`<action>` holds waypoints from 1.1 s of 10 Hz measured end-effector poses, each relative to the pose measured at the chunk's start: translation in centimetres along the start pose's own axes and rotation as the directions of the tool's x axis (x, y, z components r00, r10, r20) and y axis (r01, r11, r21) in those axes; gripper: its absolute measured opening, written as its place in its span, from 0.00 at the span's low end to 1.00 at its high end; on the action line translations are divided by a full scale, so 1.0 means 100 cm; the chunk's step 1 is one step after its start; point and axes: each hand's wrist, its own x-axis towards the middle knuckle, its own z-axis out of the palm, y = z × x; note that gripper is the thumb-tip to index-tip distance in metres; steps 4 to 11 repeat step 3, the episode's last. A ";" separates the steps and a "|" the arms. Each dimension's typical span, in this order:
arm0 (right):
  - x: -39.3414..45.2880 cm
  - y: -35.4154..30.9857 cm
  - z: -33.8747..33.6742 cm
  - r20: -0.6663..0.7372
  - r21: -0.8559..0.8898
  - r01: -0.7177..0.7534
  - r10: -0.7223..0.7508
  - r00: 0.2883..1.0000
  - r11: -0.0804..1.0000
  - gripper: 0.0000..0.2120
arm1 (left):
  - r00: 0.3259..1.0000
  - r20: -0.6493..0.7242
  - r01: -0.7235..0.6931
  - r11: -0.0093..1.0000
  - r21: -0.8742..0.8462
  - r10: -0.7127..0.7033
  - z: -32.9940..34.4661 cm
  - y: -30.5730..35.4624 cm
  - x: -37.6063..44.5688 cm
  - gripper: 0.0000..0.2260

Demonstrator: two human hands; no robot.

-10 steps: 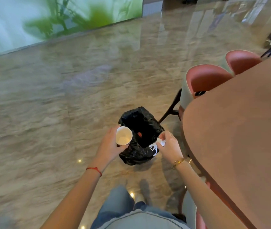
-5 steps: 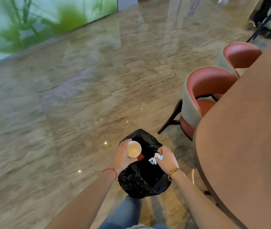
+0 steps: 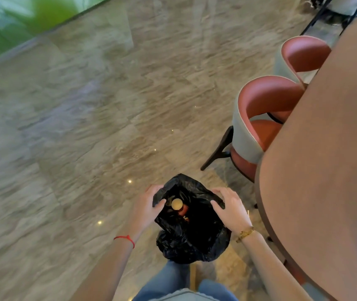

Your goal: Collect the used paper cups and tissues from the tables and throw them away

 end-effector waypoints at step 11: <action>-0.039 -0.013 -0.038 -0.097 -0.045 0.166 -0.170 0.981 0.985 0.21 | 0.984 -0.173 -0.021 0.986 0.163 0.050 -0.046 0.023 -0.060 0.21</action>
